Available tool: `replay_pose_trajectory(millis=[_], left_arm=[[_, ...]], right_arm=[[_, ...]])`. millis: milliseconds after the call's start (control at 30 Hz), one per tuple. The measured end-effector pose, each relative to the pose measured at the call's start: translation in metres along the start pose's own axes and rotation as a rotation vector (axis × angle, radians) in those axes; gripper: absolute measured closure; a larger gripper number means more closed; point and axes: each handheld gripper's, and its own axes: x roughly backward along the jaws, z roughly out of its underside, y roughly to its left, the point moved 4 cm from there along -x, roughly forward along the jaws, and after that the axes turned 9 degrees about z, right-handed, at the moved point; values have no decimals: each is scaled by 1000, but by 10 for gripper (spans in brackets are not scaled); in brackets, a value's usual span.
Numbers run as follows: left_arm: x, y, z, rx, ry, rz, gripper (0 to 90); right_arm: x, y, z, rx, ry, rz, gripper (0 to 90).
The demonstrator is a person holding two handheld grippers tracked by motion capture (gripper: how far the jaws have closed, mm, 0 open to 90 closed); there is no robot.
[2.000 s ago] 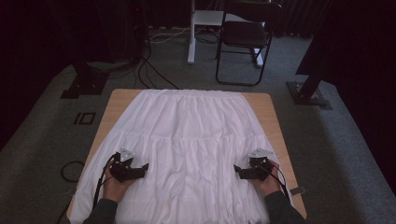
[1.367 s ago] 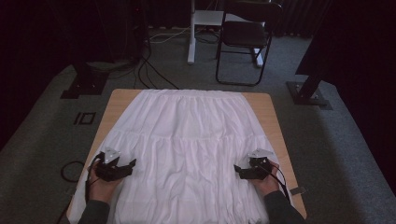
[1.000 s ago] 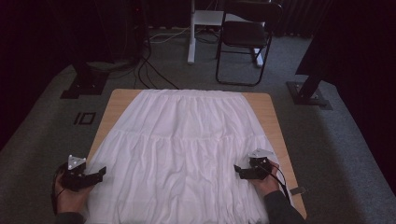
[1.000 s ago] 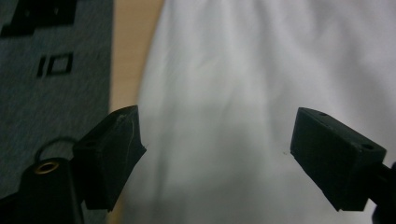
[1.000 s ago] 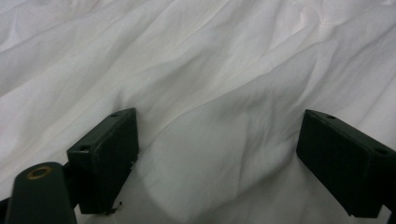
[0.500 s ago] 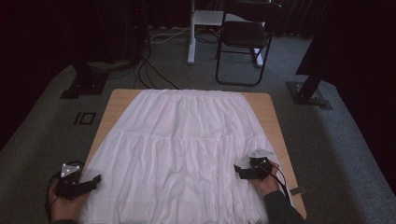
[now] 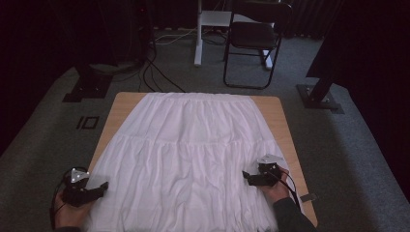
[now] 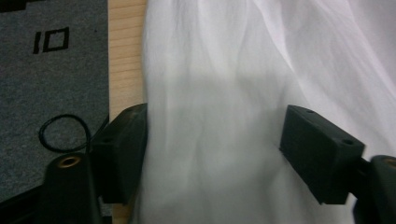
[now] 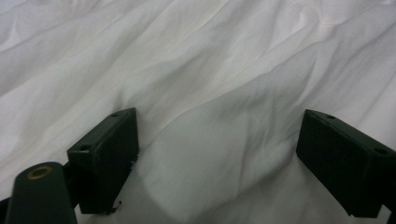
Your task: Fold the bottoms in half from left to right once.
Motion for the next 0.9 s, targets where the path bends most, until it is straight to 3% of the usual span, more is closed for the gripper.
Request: replay_pose_trajectory(millis=[67,167,267,433,533,600,633,667,733,767,800,833,900], left_arm=[[1,-1,0,-8,-5,7,336],[1,1,1,-12,-20,6,362],[0,5,2,6,-28,-40,246],[-1,7,3,8,-42,-12,238],[2,-2,3,-21,-47,20,422],[3,-4,4,-34,-46,36,634],[5,-5,4,-46,-39,72,815],[5,-4,5,-44,-43,69,862],[7,0,5,-36,-39,41,884],[10,3,6,-32,-37,10,886],[12,7,7,-27,-38,1,887],[14,10,8,-19,-43,-9,887],[17,16,8,-11,-46,-39,888]], right_arm=[[0,0,0,1,0,0,123],[0,0,0,1,0,0,123],[0,0,0,1,-1,-1,123],[0,0,0,1,-1,0,123],[0,0,0,1,-1,-1,123],[0,0,0,1,-1,-1,123],[1,0,1,-4,-4,0,154],[2,0,1,-3,-7,-1,204],[11,-2,1,12,-11,-10,462],[16,-5,1,18,-12,16,488],[27,-14,0,9,-20,68,487],[37,-22,0,-5,-37,92,481],[54,-41,5,-46,-34,147,432]])
